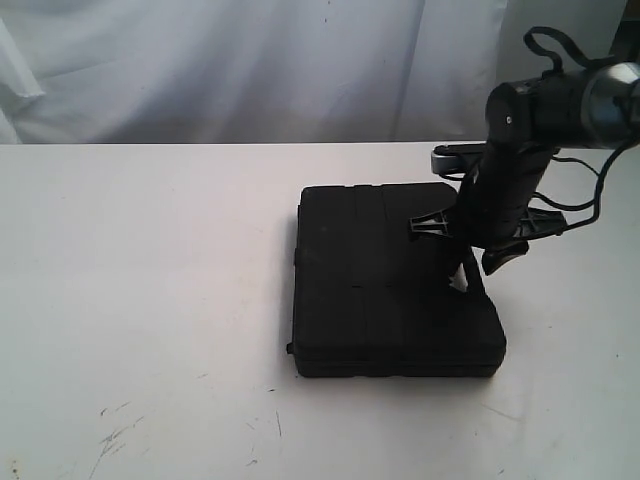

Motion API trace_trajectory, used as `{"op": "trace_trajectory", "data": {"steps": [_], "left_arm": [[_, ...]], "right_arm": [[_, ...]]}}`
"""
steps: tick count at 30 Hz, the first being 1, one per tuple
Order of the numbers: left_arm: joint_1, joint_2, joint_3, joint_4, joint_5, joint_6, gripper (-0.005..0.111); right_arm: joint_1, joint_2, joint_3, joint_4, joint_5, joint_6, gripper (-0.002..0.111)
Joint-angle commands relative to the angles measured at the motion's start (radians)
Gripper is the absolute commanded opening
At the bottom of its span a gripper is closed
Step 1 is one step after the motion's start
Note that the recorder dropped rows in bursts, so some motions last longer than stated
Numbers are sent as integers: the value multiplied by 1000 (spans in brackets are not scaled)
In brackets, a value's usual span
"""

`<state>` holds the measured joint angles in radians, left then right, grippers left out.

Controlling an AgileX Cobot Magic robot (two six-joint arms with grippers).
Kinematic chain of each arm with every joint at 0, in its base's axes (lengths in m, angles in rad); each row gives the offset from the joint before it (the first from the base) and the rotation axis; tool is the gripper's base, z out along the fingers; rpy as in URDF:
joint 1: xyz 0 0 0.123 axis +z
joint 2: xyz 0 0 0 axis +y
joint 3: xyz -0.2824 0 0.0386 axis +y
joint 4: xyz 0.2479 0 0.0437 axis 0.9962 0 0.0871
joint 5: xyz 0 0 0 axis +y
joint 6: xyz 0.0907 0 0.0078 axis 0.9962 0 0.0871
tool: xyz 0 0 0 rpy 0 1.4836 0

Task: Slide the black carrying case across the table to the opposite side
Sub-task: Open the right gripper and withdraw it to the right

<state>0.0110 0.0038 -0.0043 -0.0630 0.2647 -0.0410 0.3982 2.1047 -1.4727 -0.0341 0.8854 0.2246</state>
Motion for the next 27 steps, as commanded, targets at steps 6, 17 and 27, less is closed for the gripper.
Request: {"op": "trace_trajectory", "data": {"steps": [6,17,27], "left_arm": [[2,-4,4,-3,2,-2,0],[2,-4,4,-3,2,-2,0],[2,-4,4,-3,2,-2,0]], "right_arm": [[-4,-71,2,-3,-78,25,47],[-4,-215,11,-246,-25,188,38],[-4,-491,389,-277,-378,318,1]]}}
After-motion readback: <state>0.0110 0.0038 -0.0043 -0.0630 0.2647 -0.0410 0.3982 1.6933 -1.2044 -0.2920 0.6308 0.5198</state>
